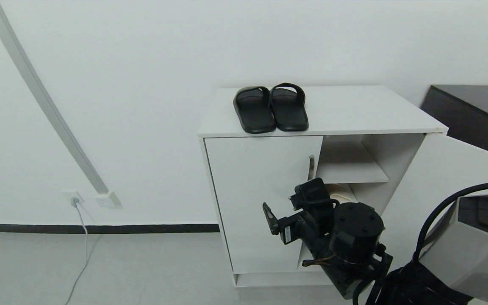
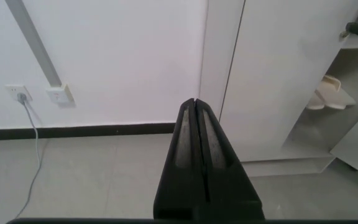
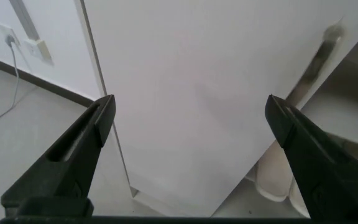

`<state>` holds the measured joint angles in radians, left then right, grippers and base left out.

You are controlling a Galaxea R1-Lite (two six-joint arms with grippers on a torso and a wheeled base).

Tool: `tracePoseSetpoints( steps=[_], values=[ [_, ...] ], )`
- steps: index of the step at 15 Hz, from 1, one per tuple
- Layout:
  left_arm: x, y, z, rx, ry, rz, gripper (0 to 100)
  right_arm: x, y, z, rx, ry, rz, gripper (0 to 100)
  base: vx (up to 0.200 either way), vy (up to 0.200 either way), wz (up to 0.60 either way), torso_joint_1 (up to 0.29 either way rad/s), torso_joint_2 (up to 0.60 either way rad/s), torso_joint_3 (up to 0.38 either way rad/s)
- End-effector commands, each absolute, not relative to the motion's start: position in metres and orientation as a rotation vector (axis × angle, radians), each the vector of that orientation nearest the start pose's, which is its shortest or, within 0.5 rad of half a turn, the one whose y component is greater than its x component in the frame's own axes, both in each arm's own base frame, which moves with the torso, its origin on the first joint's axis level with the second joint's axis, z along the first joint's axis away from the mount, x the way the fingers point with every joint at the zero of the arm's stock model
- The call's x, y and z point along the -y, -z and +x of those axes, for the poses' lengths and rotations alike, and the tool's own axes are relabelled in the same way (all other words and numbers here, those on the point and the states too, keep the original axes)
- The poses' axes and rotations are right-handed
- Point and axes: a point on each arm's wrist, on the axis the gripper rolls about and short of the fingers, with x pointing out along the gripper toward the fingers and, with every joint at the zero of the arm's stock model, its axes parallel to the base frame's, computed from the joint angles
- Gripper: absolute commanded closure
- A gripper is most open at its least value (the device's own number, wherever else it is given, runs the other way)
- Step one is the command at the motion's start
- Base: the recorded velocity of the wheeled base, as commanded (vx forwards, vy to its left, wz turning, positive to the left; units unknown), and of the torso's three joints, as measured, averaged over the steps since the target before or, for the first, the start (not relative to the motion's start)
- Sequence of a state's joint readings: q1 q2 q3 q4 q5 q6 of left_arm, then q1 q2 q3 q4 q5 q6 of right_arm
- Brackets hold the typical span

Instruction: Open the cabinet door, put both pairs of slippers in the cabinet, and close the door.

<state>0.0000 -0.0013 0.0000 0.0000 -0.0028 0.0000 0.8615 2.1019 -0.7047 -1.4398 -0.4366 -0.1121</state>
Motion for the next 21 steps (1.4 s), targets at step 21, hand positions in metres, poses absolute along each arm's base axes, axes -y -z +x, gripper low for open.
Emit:
tracePoseSetpoints(
  steps=[21],
  values=[
    [0.0, -0.075, -0.023, 0.0, 0.003, 0.003, 100, -0.295, -0.217, 0.269, -0.137, -0.218, 0.046, 0, 0.0, 0.0, 0.0, 0.128, -0.31, -0.176]
  ],
)
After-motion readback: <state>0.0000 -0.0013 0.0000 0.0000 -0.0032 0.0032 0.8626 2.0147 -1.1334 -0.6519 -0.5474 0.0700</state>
